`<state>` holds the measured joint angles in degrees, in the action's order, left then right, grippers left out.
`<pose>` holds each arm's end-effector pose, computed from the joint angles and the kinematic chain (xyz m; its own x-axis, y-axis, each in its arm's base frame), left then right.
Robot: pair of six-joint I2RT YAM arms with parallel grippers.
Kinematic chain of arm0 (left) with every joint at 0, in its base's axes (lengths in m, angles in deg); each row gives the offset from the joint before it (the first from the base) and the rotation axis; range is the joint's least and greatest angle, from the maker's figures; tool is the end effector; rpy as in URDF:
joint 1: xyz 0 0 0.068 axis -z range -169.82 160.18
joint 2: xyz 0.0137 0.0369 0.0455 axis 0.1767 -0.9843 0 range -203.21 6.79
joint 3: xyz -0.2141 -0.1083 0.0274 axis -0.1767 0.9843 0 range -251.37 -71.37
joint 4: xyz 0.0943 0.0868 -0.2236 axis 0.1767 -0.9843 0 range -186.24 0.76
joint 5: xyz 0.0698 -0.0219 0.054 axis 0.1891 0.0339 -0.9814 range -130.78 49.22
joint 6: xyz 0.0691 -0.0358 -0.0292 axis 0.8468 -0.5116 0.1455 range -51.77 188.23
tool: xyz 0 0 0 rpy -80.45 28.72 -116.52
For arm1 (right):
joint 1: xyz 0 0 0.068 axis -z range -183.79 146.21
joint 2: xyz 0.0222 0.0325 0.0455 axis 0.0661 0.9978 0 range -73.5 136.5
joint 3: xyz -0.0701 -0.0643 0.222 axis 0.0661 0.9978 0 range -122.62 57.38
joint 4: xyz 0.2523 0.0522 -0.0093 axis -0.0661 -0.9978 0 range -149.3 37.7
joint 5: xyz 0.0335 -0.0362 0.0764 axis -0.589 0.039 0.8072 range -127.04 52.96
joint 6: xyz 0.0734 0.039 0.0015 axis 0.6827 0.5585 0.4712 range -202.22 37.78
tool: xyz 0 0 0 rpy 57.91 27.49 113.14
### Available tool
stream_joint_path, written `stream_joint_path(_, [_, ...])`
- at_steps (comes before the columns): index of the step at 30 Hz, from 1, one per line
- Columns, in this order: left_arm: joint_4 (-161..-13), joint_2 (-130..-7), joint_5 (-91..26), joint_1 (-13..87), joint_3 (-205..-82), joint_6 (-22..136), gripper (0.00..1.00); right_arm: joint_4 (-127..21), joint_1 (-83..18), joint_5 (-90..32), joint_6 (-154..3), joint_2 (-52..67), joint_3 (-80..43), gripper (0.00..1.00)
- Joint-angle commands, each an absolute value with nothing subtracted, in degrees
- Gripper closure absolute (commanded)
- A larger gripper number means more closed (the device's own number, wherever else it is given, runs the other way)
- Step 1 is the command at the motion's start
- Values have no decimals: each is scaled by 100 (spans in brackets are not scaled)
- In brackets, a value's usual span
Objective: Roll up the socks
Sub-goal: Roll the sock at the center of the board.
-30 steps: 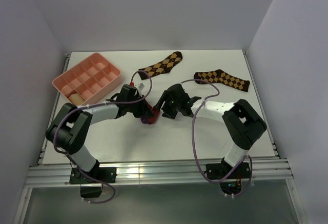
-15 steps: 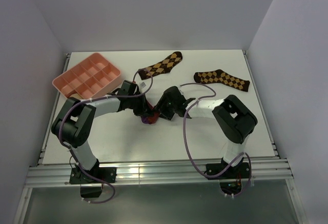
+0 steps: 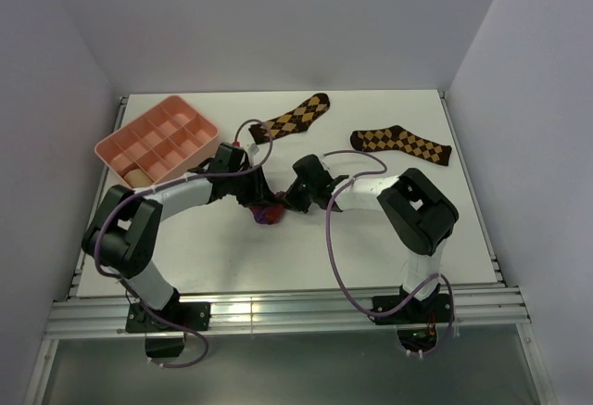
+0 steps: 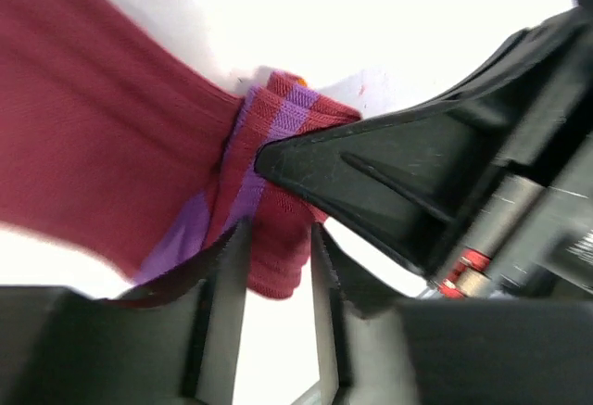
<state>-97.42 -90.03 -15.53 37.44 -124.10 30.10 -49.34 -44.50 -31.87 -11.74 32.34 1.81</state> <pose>0.2950 -0.1869 0.1083 -0.9521 -0.1376 -0.2730 0.0743 0.7620 -0.6433 0.2859 0.2546 0.0816 -0.8421 0.5138 -0.1642 0.2926 0.6908 0.6612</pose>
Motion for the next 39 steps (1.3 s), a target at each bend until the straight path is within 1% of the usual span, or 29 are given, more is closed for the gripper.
stream_joint_path(1, [-9715, -8227, -2477, 3751, -12411, 3245, 62, -5555, -4396, -3256, -1234, 3258, 96, 100])
stream_joint_path(2, [-9680, -8138, -2844, 3743, -12385, 3254, 62, -5607, -4378, -3238, -1269, 3232, 87, 100])
stream_joint_path(5, [-9469, -7935, -3399, 3725, -12218, 3211, 64, -5853, -4334, -3273, -1445, 3214, -36, 100])
stream_joint_path(8, [-9468, -8136, -3646, 3699, -12217, 3175, 68, -6047, -4308, -3273, -1551, 3205, -133, 100])
stream_joint_path(9, [-9477, -8215, -3665, 3690, -12235, 3158, 71, -6100, -4299, -3265, -1551, 3205, -141, 100])
stream_joint_path(11, [-9443, -8435, -3648, 3690, -12235, 3052, 74, -6196, -4264, -3256, -1524, 3214, -159, 100])
stream_joint_path(15, [-9215, -8550, -3682, 3690, -11876, 2614, 81, -6617, -4211, -3308, -1507, 3232, -247, 100])
stream_joint_path(20, [-8986, -8576, -3621, 3690, -11323, 2156, 83, -7066, -4176, -3387, -1524, 3275, -484, 100])
stream_joint_path(24, [-8669, -8279, -3516, 3698, -10857, 1814, 84, -7444, -4141, -3440, -1586, 3337, -695, 100])
stream_joint_path(27, [-8555, -8093, -3516, 3698, -10593, 1751, 84, -7576, -4141, -3467, -1656, 3416, -862, 100])
stream_joint_path(34, [-8370, -7935, -3524, 3821, -10433, 1672, 84, -7761, -4132, -3274, -1717, 3750, -1073, 100])
stream_joint_path(35, [-8318, -7821, -3559, 3874, -10372, 1690, 82, -7761, -4132, -3265, -1761, 3776, -1099, 100])
stream_joint_path(36, [-8195, -7551, -3655, 3883, -10346, 1785, 76, -7744, -4132, -3256, -1788, 3785, -1117, 100])
stream_joint_path(38, [-8177, -7338, -3744, 3901, -10441, 1891, 69, -7717, -4132, -3212, -1876, 3785, -1117, 100])
stream_joint_path(39, [-8290, -7241, -3822, 3901, -10529, 2022, 68, -7726, -4132, -3203, -1911, 3785, -1117, 100])
